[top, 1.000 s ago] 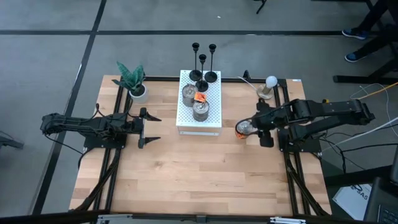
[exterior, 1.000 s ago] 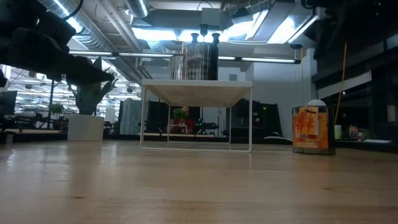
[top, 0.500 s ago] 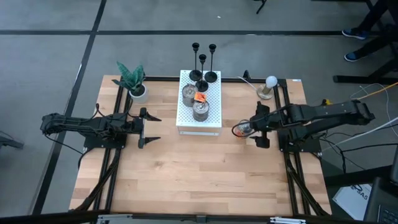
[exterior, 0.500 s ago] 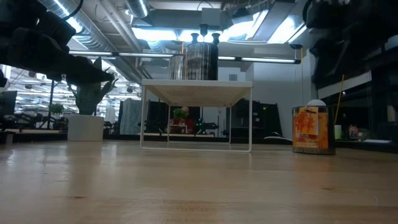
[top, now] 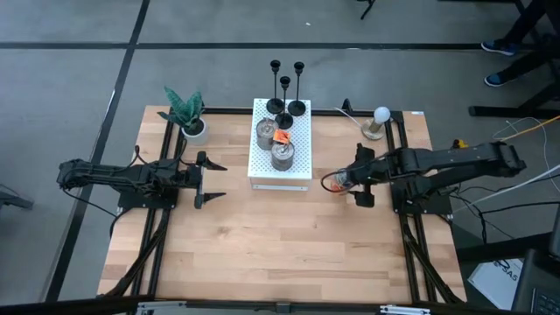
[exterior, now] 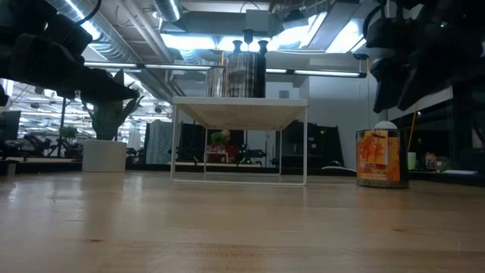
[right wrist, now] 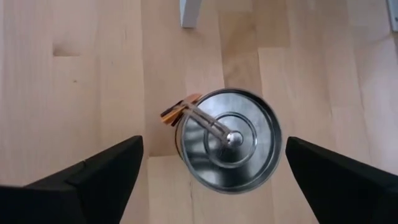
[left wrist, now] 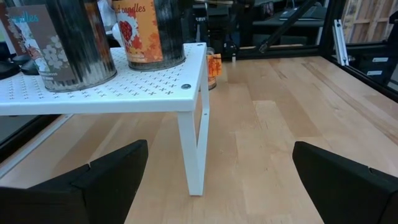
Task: Pick & Place candle stick holders
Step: Put the orange scented candle on the shelf
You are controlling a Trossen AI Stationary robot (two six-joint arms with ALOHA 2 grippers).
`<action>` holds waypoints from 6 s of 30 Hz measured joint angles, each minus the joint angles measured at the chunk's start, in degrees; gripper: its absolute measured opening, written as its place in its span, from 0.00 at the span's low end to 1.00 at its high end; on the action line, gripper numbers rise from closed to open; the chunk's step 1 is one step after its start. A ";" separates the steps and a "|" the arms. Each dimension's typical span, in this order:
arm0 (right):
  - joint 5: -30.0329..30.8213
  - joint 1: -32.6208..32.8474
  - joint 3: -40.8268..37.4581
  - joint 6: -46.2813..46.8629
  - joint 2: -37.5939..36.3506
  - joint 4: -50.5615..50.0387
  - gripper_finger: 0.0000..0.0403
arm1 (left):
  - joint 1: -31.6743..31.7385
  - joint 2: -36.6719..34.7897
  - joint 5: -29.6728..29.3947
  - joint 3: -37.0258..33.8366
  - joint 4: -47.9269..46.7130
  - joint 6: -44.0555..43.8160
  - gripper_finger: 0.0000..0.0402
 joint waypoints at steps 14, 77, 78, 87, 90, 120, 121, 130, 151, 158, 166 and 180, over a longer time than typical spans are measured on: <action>-2.56 -4.73 0.00 -3.85 1.74 2.07 0.99 | 0.01 0.00 -0.15 0.00 -0.02 0.01 1.00; -6.93 -11.81 0.26 -12.61 14.00 3.84 0.99 | 0.01 0.00 -0.20 0.00 -0.02 0.00 1.00; -5.95 -11.83 0.19 -12.48 14.07 3.84 0.99 | 0.02 0.00 -0.21 0.00 -0.02 0.00 1.00; -5.82 -11.32 0.07 -8.63 14.11 3.53 0.99 | 0.01 0.00 -0.21 0.00 -0.02 0.00 1.00; -6.30 -10.67 0.77 -8.51 14.13 2.52 0.99 | 0.02 0.00 -0.20 0.00 -0.02 -0.02 1.00; -3.26 -16.65 10.89 -17.28 7.24 -5.34 0.99 | 0.02 0.00 -0.20 0.00 -0.02 -0.02 1.00; -4.62 -17.89 10.14 -17.51 7.20 -4.52 0.99 | 0.00 0.00 -0.20 0.00 -0.02 -0.02 1.00; -13.97 -24.32 2.48 -18.82 7.27 1.80 0.99 | 0.02 0.00 -0.20 0.00 -0.02 -0.02 1.00; -21.08 -26.13 -1.88 -18.80 7.27 6.57 0.99 | 0.00 0.00 -0.20 0.00 -0.02 -0.02 1.00; -20.18 -26.13 -1.88 -18.81 7.33 6.61 0.99 | 0.02 0.00 -0.20 0.00 -0.02 -0.02 1.00; -19.89 -26.13 1.31 -18.43 6.14 5.78 0.98 | 0.02 0.00 -0.20 0.00 -0.02 -0.02 1.00; -18.08 -26.87 1.66 -18.82 3.53 2.90 0.99 | 0.00 0.00 -0.20 0.00 -0.02 -0.02 1.00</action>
